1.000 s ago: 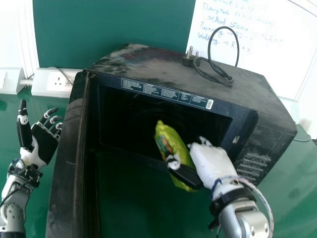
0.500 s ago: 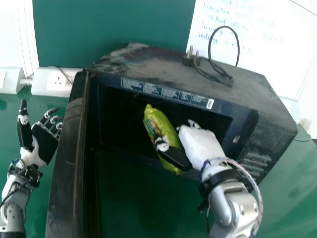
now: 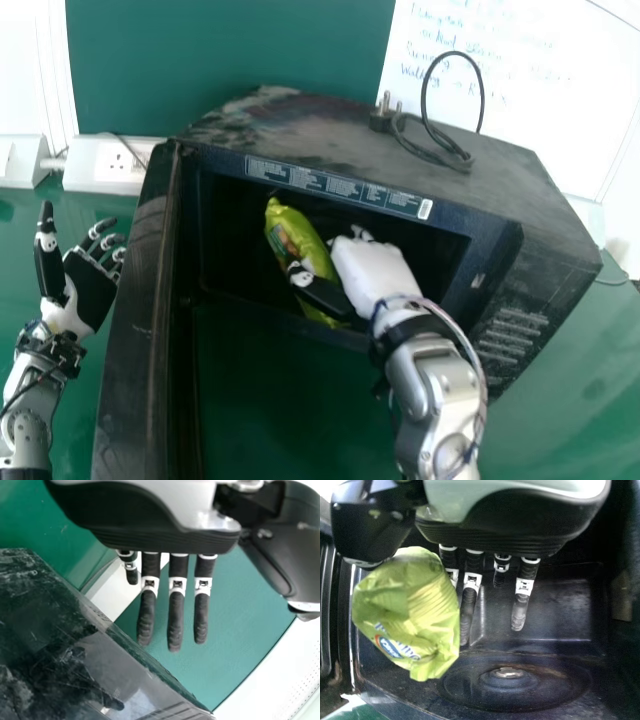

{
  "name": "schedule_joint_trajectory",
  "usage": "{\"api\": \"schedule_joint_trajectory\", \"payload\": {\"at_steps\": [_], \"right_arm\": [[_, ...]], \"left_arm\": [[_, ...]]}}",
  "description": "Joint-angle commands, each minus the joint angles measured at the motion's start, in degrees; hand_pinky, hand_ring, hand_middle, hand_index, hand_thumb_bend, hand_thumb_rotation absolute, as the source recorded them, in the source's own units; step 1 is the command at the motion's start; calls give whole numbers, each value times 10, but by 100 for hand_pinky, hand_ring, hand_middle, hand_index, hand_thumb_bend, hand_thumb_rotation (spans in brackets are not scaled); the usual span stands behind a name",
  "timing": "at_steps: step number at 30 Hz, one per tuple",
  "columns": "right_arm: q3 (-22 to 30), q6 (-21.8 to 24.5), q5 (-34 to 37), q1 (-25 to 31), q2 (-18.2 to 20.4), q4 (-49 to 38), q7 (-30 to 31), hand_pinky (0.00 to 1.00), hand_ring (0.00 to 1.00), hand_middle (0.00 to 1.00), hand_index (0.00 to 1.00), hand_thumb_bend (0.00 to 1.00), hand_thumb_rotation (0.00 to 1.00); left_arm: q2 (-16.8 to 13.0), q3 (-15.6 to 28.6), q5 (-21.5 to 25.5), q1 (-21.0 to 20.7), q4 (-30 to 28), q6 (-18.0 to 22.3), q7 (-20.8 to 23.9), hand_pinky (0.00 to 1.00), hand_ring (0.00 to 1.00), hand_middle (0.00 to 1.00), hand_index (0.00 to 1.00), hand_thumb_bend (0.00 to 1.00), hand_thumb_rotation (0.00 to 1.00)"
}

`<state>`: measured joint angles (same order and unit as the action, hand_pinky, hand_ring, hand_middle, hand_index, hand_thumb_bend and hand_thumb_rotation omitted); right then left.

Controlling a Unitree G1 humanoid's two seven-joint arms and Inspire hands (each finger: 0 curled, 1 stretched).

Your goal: Put biscuit inside oven

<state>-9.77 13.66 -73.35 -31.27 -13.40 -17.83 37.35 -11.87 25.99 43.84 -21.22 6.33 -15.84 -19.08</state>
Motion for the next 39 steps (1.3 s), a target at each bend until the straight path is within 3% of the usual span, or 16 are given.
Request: {"api": "schedule_joint_trajectory", "payload": {"at_steps": [1, 5, 12, 20, 33, 39], "right_arm": [[-6, -3, 15, -19, -11, 19, -21, 54, 42, 44, 51, 53, 0], [-9, -7, 37, -27, -24, 50, -47, 51, 41, 45, 51, 53, 0], [-23, -9, 57, -49, -50, 104, -90, 58, 45, 46, 50, 53, 0], [-39, -33, 76, -73, -85, 167, -157, 53, 42, 44, 50, 53, 0], [-60, -57, 111, -134, -115, 299, -257, 46, 39, 43, 51, 52, 0], [-71, -78, 132, -165, -115, 383, -332, 52, 44, 47, 49, 53, 0]], "left_arm": [[0, 3, 2, 7, -10, -1, 2, 23, 32, 41, 49, 52, 8], [-3, 3, 3, 7, -5, 0, -8, 23, 32, 41, 49, 52, 8], [-3, 5, 5, 6, -3, -3, -8, 23, 32, 41, 49, 52, 7], [-4, 4, 3, 7, -5, 0, -9, 23, 32, 41, 49, 52, 8], [-2, 5, 3, 10, -10, -2, -3, 23, 32, 41, 49, 52, 8], [-4, 6, 6, 10, -6, -3, -12, 23, 32, 41, 49, 52, 8]]}}
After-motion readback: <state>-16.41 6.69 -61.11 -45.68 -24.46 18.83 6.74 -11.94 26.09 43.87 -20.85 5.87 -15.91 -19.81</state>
